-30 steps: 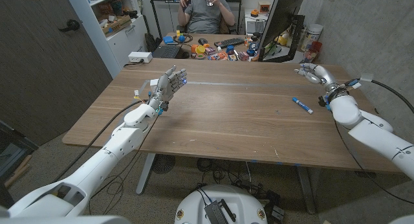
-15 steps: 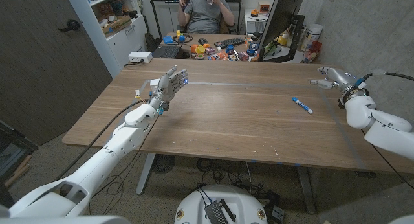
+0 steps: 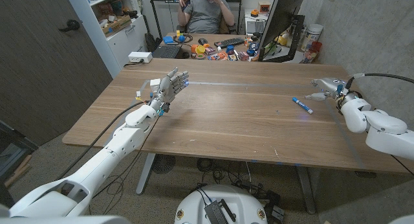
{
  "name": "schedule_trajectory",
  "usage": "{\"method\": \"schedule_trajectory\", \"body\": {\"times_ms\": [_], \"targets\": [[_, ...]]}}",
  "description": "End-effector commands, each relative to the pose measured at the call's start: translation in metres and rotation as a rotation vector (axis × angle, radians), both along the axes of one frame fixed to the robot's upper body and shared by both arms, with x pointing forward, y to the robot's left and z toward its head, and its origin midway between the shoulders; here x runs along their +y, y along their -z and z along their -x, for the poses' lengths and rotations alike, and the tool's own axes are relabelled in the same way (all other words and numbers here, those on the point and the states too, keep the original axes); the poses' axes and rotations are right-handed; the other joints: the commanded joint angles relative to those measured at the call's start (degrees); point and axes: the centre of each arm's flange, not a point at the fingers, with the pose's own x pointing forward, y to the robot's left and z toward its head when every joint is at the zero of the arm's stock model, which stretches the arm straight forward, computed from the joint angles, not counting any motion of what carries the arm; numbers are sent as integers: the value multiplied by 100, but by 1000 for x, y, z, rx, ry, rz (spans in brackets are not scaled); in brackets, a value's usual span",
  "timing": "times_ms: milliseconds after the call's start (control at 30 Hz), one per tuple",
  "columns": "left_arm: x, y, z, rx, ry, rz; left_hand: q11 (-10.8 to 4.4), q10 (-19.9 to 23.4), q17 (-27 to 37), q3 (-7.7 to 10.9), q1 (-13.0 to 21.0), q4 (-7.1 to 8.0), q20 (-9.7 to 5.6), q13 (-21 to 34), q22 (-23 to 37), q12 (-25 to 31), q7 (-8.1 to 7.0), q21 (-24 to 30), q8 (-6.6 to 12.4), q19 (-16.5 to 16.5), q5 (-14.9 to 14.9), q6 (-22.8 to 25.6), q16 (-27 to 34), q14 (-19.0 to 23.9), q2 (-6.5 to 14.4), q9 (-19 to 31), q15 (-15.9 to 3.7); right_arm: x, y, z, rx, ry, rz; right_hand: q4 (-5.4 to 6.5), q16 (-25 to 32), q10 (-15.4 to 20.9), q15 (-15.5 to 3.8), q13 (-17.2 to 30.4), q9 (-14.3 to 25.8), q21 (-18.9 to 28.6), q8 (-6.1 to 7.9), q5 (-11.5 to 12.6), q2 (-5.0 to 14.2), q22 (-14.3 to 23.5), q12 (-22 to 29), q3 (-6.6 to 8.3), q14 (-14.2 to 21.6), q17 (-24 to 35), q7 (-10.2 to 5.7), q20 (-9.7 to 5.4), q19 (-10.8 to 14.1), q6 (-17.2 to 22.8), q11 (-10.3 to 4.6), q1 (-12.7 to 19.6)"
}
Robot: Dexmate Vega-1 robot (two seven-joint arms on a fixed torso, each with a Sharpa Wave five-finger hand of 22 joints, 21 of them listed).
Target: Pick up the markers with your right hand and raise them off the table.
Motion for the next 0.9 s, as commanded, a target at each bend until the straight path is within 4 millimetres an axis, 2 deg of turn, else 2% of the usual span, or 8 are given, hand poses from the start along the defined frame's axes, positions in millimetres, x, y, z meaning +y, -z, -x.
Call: {"method": "schedule_trajectory", "body": {"times_ms": [33,233,333,400,567,767,867,900], "targets": [[-1,3,1,-13,-4,-24,-8,111,19,26,-9,-36,-405,5,24,45,94,47,73,78,-2,218,26,55,57,15,-336,6,5,-19,136,18,124,29,48,188,-2,10,27,-29,76,96,-40,19,66,-60,133,39,101,-4,131,203,-12,-46],[-1,1,2,-14,-6,-28,-2,144,19,28,-11,-40,-411,5,24,55,121,50,81,89,-3,268,31,74,59,15,-341,5,3,-27,171,13,167,131,78,252,-87,18,31,-81,81,161,-146,24,69,-230,259,57,42,-1,147,299,-54,-269],[-2,1,2,-13,-6,-34,-13,155,19,29,-12,-42,-413,5,24,57,130,51,82,94,-3,285,34,85,61,15,-349,4,2,-30,189,15,183,186,125,463,-179,25,36,-108,134,234,-135,30,131,-323,400,79,-91,-37,211,506,-114,-364],[-2,1,2,-16,-6,-37,-14,154,19,30,-12,-43,-412,5,24,56,135,51,79,95,-3,287,37,95,62,15,-355,3,2,-32,202,19,193,190,214,736,-186,13,28,-114,206,324,-106,37,199,-395,661,96,-80,-25,354,813,-102,-353],[-4,3,2,-12,-4,-39,-27,166,19,31,-14,-47,-415,5,24,57,164,57,69,115,-3,285,36,101,64,16,-359,0,1,-36,230,21,210,172,276,963,-230,-2,15,-108,229,396,-68,42,243,-441,850,110,-99,-43,505,1005,-165,-287],[-10,2,3,-11,-3,-52,-4,204,19,31,-17,-51,-405,6,24,68,178,62,72,132,-5,318,42,124,63,16,-344,-1,3,-39,255,30,230,165,225,809,-282,-2,13,-178,146,449,-2,48,154,-456,730,128,-125,-73,414,887,-202,-228],[-13,0,3,-20,8,-63,-4,214,19,28,-22,-56,-409,6,24,68,270,62,68,140,-6,336,39,124,56,14,-347,5,4,-40,277,45,283,161,175,761,-272,-2,10,-215,125,476,24,50,119,-471,613,134,-144,-87,374,886,-200,-199],[-14,0,4,-22,12,-66,-5,220,19,29,-25,-57,-412,5,24,67,358,60,67,141,-5,361,37,125,60,13,-355,6,5,-40,286,40,285,167,161,760,-270,-3,9,-226,117,483,33,51,113,-479,579,136,-181,-96,360,883,-202,-204]]}}
